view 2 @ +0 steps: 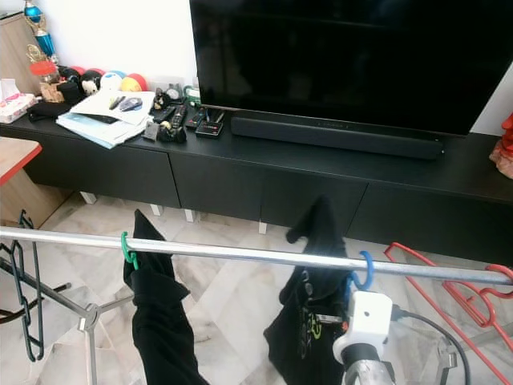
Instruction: Hang hanger
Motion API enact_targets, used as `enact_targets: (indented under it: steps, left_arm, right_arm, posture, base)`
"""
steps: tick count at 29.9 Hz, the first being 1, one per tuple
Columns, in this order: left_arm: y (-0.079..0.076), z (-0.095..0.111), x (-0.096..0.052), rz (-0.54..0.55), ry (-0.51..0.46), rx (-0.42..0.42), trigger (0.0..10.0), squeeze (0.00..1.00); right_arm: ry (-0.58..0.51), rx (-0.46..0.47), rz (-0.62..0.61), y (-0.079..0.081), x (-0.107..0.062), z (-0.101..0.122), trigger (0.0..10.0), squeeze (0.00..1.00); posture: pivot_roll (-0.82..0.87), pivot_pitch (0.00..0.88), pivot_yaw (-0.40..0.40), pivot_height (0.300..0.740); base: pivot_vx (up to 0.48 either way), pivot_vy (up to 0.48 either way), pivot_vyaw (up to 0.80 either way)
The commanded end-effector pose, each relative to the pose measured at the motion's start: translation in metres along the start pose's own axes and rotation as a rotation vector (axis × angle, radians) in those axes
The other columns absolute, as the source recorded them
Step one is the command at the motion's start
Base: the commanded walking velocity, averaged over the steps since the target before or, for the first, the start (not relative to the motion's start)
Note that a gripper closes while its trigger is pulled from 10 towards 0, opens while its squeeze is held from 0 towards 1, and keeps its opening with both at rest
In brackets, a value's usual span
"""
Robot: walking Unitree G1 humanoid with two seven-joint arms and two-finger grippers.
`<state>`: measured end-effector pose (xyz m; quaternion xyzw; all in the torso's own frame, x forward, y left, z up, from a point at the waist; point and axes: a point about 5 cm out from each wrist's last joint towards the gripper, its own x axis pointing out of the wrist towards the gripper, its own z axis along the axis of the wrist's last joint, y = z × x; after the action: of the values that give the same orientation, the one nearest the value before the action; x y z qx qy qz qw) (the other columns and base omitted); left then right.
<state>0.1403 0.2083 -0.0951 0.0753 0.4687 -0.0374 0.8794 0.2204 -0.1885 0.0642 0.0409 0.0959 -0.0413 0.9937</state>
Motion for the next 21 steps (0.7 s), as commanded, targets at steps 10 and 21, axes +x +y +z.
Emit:
enact_targets:
  steps: [10,21]
  left_arm:
    - [-0.004,-0.012,-0.003,-0.037,0.053,0.024,10.0,0.0]
    - [-0.004,-0.012,-0.003,-0.031,0.049,0.017,10.0,0.0]
  right_arm:
    - [0.059,0.025,-0.114,-0.006,-0.014,-0.015,0.0,0.0]
    - [0.014,0.024,-0.125,-0.009,-0.012,-0.017,0.4,0.0]
  posture:
    - [-0.11,0.065,0.005,0.74]
    - [-0.1,0.061,0.001,0.74]
  base:
    - [0.0,0.0,0.0]
    - [0.0,0.0,0.0]
